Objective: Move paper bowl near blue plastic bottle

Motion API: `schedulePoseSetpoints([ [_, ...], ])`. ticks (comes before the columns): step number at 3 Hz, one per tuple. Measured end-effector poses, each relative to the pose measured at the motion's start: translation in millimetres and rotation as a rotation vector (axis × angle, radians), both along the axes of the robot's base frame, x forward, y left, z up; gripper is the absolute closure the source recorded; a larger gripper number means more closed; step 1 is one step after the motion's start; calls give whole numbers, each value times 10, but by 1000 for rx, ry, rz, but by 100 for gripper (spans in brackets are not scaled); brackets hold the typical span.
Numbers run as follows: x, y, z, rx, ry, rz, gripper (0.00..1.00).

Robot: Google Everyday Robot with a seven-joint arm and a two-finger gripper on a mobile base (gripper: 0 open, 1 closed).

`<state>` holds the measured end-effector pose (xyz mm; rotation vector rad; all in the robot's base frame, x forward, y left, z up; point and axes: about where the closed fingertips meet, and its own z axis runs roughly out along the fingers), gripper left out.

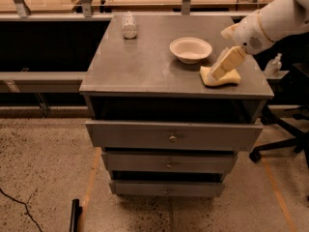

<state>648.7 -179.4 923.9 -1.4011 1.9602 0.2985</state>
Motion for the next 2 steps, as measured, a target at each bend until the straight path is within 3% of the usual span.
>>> schedulePoseSetpoints([
  [1, 532, 421, -131, 47, -9, -25, 0],
  [2, 563, 449, -159, 42, -10, -29, 0],
])
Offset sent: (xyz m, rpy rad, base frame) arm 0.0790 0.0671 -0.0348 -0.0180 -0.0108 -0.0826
